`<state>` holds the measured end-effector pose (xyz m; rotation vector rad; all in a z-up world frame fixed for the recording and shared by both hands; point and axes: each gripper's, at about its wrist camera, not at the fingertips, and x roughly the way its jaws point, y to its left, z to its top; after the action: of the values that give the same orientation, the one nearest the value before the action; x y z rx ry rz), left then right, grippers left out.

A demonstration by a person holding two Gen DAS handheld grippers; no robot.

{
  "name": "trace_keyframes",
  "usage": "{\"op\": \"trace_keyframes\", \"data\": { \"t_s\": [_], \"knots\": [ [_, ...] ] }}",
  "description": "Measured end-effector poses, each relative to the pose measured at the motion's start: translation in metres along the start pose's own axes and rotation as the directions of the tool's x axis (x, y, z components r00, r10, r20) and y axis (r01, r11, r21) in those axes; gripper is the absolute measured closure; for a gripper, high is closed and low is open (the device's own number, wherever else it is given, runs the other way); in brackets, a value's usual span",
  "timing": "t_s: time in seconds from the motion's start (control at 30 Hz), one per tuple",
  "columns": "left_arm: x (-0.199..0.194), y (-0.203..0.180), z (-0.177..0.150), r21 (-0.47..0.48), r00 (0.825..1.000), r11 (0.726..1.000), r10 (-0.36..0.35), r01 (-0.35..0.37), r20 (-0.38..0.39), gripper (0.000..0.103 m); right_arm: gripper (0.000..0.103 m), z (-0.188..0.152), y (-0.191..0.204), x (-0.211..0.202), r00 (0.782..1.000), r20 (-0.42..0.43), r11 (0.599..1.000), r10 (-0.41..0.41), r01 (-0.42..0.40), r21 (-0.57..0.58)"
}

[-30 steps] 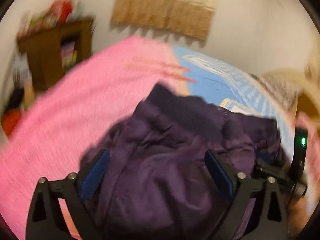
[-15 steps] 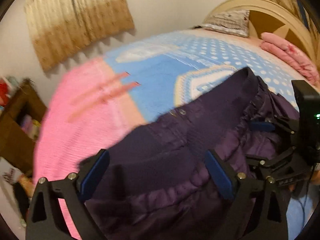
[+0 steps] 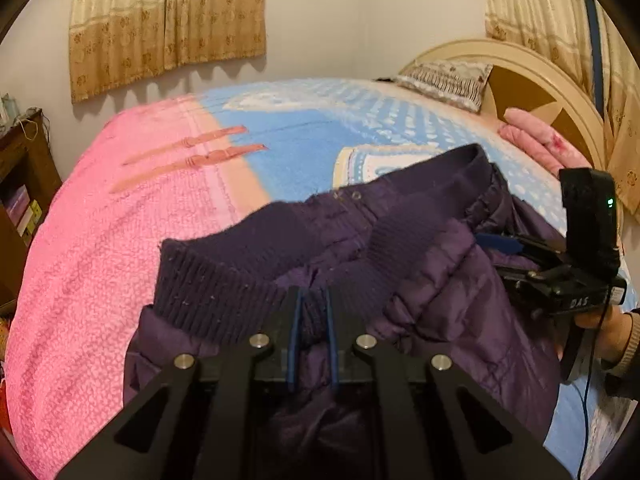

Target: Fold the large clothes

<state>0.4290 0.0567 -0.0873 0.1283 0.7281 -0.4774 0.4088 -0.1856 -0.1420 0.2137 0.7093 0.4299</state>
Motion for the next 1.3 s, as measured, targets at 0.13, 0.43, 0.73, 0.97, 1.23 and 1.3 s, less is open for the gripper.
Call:
{"op": "trace_keyframes", "data": {
  "t_s": [0.13,0.43,0.73,0.97,1.23,1.3],
  "knots": [
    [0.008,-0.015,0.011,0.074,0.993,0.991,0.115,-0.115,0.007,0.039,0.015,0.001,-0.004,0.001,1.0,-0.001,1.0,-0.003,0.003,-0.002],
    [0.014,-0.02,0.024,0.109,0.99,0.984,0.143,-0.144,0.022,0.095,0.015,0.001,-0.006,0.002,1.0,0.009,1.0,0.014,-0.015,0.008],
    [0.042,0.031,0.025,-0.131,0.968,0.959,0.25,-0.25,-0.015,0.095,0.015,0.0,-0.011,0.003,1.0,0.01,1.0,0.021,-0.021,0.015],
    [0.005,-0.001,0.032,-0.06,0.952,0.953,0.3,-0.297,0.066,0.08,0.015,0.014,0.012,0.004,0.985,-0.125,0.992,-0.116,0.108,-0.069],
    [-0.043,-0.076,0.0,0.044,0.962,0.972,0.223,-0.233,0.158,0.02,0.015,0.042,0.045,-0.037,0.936,0.047,0.924,-0.348,0.351,-0.152],
    [-0.017,-0.077,-0.008,0.047,0.962,0.964,0.255,-0.261,0.099,0.02,0.015,0.049,0.029,-0.027,0.916,0.025,0.906,-0.401,0.4,-0.14]
  ]
}}
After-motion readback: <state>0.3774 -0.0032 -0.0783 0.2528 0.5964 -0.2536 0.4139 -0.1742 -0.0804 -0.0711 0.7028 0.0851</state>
